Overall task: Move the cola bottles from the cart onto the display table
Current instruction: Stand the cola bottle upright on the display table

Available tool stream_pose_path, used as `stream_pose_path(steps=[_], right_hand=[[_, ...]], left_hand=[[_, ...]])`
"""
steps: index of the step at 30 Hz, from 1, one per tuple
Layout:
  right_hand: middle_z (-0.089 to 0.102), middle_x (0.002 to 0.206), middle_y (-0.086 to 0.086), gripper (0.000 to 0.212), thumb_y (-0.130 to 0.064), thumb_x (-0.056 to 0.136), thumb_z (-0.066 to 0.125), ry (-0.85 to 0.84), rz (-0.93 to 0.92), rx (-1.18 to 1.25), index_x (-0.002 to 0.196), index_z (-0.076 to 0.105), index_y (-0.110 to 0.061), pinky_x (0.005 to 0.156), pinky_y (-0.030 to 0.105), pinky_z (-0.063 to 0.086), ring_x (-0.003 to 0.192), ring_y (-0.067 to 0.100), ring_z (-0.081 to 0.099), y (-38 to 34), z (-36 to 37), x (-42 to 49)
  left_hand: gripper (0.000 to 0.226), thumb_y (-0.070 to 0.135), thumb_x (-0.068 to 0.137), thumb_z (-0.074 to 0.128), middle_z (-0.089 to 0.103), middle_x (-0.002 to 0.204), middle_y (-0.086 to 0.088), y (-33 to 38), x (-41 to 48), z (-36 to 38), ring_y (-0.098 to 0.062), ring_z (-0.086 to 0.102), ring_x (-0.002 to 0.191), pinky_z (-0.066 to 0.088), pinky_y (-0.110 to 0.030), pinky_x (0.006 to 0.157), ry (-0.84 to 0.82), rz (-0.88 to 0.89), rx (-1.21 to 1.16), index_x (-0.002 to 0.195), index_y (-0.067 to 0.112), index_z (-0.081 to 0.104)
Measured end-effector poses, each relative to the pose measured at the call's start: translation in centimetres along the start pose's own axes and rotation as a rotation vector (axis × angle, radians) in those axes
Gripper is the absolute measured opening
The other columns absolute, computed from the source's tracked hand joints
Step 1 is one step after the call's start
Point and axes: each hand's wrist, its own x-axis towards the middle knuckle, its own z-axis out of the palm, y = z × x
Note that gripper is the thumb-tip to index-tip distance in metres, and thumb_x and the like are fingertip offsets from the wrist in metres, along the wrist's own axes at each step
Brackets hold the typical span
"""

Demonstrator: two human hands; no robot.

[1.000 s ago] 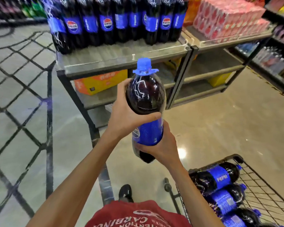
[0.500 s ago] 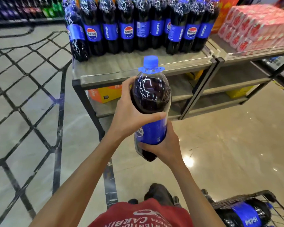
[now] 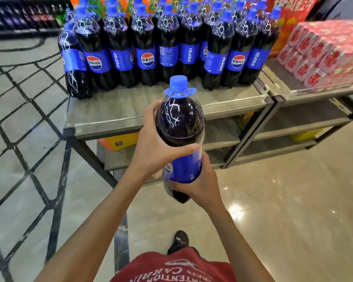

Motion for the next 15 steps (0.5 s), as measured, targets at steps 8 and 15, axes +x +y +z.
stream_pose_path(steps=[8,15], right_hand=[[0.058,0.11,-0.037,0.093,-0.033,0.055,0.1,-0.05,-0.015,0.005,0.128,0.043,-0.041,0.073,0.014,0.055,0.105,-0.006,0.06,0.7,-2.6,9.0],[0.059,0.111,-0.034,0.092,-0.033,0.054,0.099,-0.07,-0.015,-0.007,0.123,0.04,-0.051,0.075,0.019,0.058,0.105,-0.004,0.061,0.7,-3.1,15.6]], left_hand=[[0.108,0.025,0.051,0.097,0.05,0.137,0.005,-1.7,7.7,3.2,-0.008,0.055,0.126,0.046,-0.022,0.103,0.048,0.004,-0.006,0.14,0.019,0.036],[0.11,0.019,0.052,0.098,0.048,0.139,0.002,-3.5,14.0,4.0,-0.009,0.052,0.129,0.045,-0.03,0.108,0.06,-0.012,-0.005,0.141,0.016,0.035]])
